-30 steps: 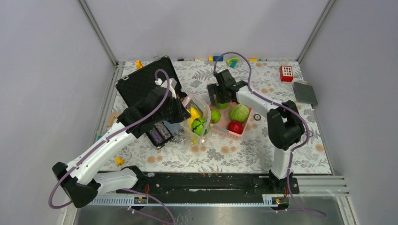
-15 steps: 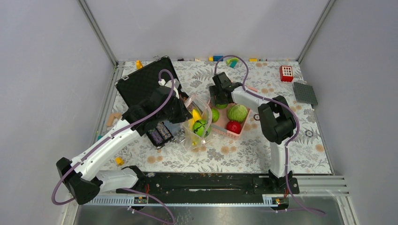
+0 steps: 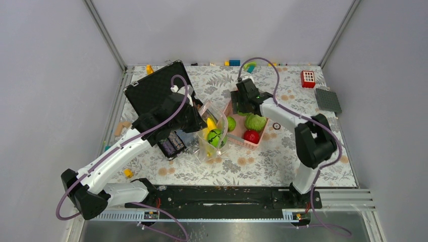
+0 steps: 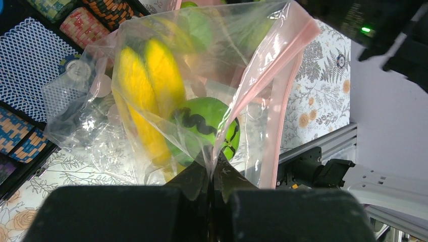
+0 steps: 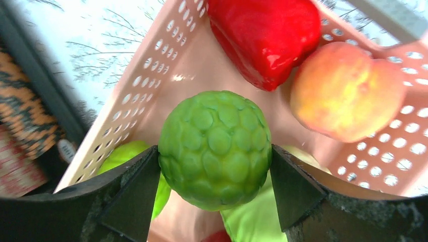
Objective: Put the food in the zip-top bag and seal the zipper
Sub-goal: Pick up the fake fruit from the bin, then place the fake fruit in the zipper food storage bag.
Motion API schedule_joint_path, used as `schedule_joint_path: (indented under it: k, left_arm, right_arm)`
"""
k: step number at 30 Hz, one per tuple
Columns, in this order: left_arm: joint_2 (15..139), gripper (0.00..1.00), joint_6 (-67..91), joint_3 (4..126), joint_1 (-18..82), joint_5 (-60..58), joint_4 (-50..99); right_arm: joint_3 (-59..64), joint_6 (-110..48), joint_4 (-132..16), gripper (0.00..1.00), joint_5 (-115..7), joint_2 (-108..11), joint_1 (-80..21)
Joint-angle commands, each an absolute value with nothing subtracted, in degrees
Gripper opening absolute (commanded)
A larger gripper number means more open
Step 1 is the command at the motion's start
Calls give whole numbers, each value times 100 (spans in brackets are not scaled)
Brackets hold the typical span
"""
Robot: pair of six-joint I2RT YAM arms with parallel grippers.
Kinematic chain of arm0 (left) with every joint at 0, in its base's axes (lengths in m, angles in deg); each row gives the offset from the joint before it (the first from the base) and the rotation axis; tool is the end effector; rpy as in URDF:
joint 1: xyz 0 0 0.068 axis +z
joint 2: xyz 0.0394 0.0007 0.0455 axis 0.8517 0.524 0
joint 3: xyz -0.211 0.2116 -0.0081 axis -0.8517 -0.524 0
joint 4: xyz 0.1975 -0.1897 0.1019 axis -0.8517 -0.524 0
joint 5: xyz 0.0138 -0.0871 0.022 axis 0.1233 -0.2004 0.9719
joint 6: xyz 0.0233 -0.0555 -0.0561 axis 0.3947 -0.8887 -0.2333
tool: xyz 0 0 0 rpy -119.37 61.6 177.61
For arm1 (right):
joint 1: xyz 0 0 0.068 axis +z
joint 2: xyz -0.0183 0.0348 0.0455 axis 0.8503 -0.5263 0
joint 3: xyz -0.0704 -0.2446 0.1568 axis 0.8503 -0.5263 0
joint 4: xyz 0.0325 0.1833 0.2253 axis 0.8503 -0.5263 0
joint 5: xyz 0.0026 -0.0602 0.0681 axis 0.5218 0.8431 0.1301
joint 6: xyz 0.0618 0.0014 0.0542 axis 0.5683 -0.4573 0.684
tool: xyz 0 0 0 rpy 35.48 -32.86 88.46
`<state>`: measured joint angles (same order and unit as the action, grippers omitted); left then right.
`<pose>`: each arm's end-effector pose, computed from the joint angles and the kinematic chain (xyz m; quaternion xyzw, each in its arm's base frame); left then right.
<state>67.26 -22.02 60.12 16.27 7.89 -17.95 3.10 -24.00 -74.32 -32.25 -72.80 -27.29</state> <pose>0.2151 -0.1937 0.3557 -0.0279 0.9010 -0.2970 0.3149 0.4097 0.2253 0.2058 -0.0926 0.9184 0.0342 0.3832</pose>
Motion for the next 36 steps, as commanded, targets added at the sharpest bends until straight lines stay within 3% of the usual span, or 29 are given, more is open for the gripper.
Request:
schedule_joint_path:
  k: [1,9,16,23,36]
  left_arm:
    - [6691,0,-2174,6019,1621,624,-1501]
    - [6742,0,-2166,6085,1621,630,-1486]
    - [6826,0,-2087,6195,1621,561,-1450]
    - [6835,0,-2051,6253,1621,573,-1449]
    - [6830,0,-1966,6327,1621,320,-1390]
  right_arm:
    - [2,-2252,-7123,39,-3070,-6227,-2750]
    - [-826,-2026,-6933,38,-4109,-4482,-2750]
    - [-1748,-1797,-5981,39,-6815,-2944,-2744]
    - [-1892,-1676,-5427,40,-8848,-2618,-2542]
    - [-1183,-2030,-6349,42,-7104,-3744,-1636]
